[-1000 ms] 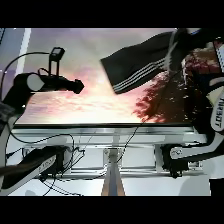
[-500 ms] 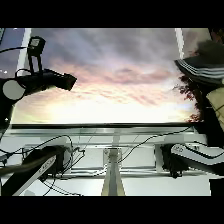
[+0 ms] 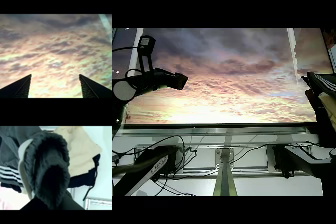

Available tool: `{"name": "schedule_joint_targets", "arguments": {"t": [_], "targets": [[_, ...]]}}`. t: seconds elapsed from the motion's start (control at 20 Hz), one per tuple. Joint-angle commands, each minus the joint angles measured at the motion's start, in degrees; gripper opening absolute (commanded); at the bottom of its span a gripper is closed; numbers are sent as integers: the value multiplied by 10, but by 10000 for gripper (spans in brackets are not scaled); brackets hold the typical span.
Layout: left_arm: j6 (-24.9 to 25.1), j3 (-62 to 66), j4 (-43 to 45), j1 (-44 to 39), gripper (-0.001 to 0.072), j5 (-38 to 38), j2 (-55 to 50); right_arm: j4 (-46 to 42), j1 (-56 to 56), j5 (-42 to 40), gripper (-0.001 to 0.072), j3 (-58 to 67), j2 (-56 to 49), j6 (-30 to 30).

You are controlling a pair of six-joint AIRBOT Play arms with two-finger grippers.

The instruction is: Fold the clothes and pants, and hang the long-sleeved shirts on hangers.

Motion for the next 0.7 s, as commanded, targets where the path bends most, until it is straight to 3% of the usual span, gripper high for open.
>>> {"name": "schedule_joint_targets", "arguments": {"t": [0.0,0.1,0.2,0.25,0.3,0.35,0.4,0.65], "targets": [[0,1,0,0,702,0,0,-3,-25,-1,171,0,15,3],[0,1,0,0,702,0,0,-2,-25,-7,674,0,15,2],[0,1,0,0,702,0,0,0,-24,-10,678,-2,14,2],[0,1,0,0,702,0,0,13,-24,-8,622,-3,10,2],[0,1,0,0,702,0,0,28,-24,-6,453,-2,6,2],[0,0,0,0,702,0,0,44,-23,-6,164,-2,2,2],[0,0,0,0,702,0,0,59,-16,-7,28,-3,-3,-6],[0,0,0,0,702,0,0,91,117,-6,28,-3,-30,-141]]}}
